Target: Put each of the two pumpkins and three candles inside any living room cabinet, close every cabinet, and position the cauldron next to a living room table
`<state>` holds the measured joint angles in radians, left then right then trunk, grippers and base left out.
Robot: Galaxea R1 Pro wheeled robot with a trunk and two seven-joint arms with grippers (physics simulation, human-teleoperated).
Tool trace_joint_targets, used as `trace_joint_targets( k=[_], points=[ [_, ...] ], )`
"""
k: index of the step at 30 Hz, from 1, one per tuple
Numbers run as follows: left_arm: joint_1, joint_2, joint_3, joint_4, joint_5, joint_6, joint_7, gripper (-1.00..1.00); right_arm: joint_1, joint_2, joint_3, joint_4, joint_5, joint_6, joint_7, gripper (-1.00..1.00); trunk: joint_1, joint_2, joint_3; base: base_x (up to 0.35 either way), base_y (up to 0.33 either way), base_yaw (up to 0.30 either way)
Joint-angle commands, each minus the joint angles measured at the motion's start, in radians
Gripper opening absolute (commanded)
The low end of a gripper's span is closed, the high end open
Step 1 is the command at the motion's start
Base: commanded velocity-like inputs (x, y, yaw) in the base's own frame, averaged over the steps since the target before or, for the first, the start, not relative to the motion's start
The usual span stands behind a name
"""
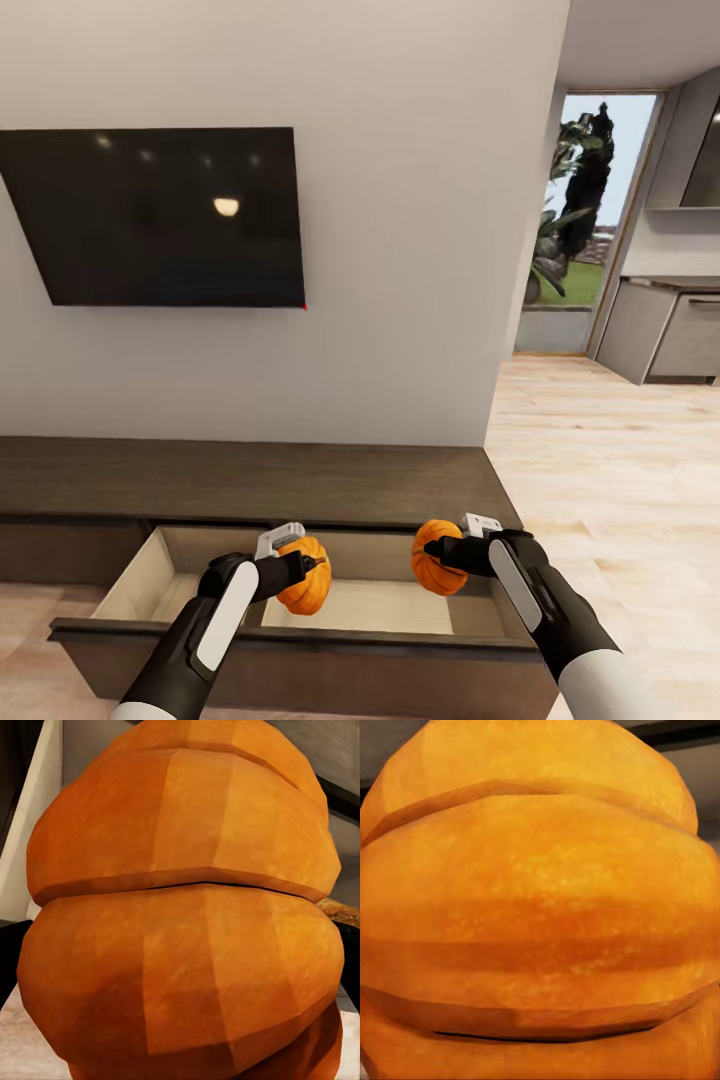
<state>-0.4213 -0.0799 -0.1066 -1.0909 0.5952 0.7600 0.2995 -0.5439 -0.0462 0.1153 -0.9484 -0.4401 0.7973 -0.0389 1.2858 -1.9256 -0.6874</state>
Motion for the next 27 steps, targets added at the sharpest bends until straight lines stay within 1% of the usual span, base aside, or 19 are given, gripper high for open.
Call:
trace_joint_targets(
  k=[1, 13, 22, 27],
  points=[
    [-0.001, 0.0, -0.001, -0.001, 0.011, 0.002, 0.009, -1.0, -0.001, -0.001, 0.003, -0.001, -0.005, 0.003, -0.004, -1.0, 0.0, -0.001, -0.001, 0.073, 0.0, 0.0],
    [-0.001, 0.0, -0.002, -0.001, 0.011, 0.002, 0.009, -1.0, -0.001, -0.001, 0.003, -0.001, -0.005, 0.003, -0.004, -1.0, 0.0, -0.001, -0.001, 0.162, 0.0, 0.0],
    [-0.001, 0.001, -0.001, -0.001, 0.011, 0.001, 0.009, -1.0, -0.001, -0.001, 0.005, 0.002, 0.0, 0.005, -0.005, -1.0, 0.0, -0.001, 0.009, 0.022, 0.0, 0.0],
    [-0.001, 0.002, -0.001, -0.001, 0.01, 0.001, 0.009, -1.0, -0.001, -0.001, 0.038, 0.014, 0.0, 0.025, -0.009, -1.0, 0.0, -0.001, 0.012, 0.0, 0.0, 0.0]
  ],
)
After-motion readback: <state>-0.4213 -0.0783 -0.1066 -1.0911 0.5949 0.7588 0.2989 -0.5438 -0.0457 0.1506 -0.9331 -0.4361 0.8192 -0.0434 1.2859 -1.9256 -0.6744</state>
